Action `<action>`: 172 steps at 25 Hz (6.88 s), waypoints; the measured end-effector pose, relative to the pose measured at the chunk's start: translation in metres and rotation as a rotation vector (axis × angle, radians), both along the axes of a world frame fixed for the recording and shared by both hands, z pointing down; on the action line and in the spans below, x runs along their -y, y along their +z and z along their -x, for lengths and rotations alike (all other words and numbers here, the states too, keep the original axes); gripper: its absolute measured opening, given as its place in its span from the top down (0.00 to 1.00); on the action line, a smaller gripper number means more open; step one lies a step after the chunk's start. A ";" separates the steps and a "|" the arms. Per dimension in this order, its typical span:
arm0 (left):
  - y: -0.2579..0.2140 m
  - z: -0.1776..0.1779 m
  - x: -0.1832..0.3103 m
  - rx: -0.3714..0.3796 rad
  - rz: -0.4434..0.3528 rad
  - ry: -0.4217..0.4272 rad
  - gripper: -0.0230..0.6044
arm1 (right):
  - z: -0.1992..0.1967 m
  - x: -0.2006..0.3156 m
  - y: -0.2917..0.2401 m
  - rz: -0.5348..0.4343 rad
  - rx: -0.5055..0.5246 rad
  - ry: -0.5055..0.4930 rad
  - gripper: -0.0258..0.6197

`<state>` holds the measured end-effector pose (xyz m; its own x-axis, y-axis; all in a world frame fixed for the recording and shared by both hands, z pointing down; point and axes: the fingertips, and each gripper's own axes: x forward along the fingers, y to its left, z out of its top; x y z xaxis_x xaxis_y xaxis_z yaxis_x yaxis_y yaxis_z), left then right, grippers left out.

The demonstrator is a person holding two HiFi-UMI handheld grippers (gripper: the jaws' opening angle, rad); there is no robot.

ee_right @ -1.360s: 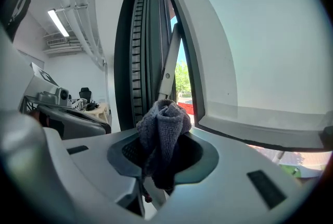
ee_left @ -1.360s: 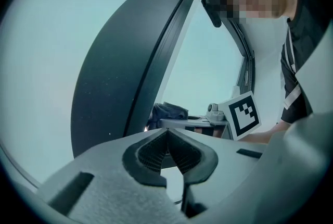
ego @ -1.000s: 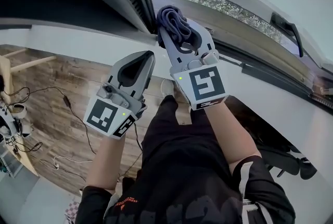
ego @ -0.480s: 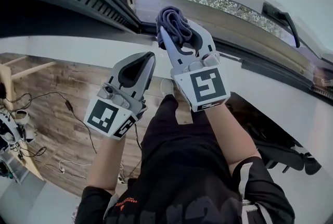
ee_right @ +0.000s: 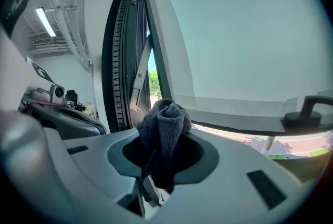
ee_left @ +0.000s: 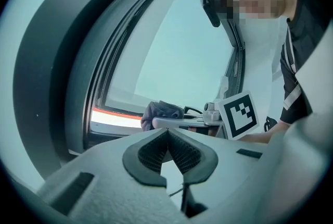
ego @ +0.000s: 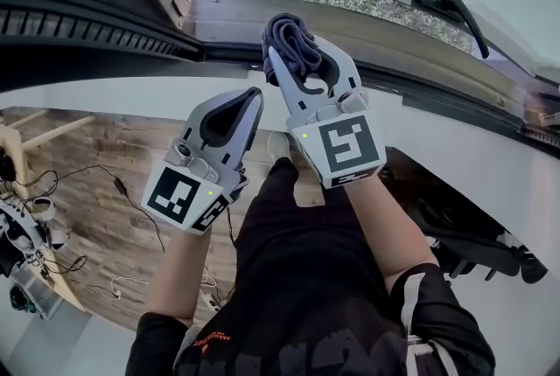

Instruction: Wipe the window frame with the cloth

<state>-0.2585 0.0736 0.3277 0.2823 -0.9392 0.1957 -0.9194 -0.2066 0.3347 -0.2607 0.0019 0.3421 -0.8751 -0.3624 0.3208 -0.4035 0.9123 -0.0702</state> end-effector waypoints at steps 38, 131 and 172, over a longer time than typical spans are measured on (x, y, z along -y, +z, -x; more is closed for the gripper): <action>-0.010 -0.174 0.084 0.040 0.009 0.275 0.93 | -0.202 0.083 -0.005 0.000 0.024 0.272 0.79; -0.017 -0.449 0.192 0.031 -0.008 0.636 0.93 | -0.574 0.205 -0.012 -0.072 -0.069 0.812 0.79; -0.004 -0.027 -0.013 0.008 0.003 -0.034 0.93 | -0.037 -0.010 -0.016 -0.059 0.019 -0.030 0.79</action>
<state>-0.2316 0.0867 0.3234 0.2482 -0.9477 0.2006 -0.9287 -0.1739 0.3275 -0.2239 0.0118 0.3262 -0.8916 -0.3534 0.2830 -0.3747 0.9269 -0.0230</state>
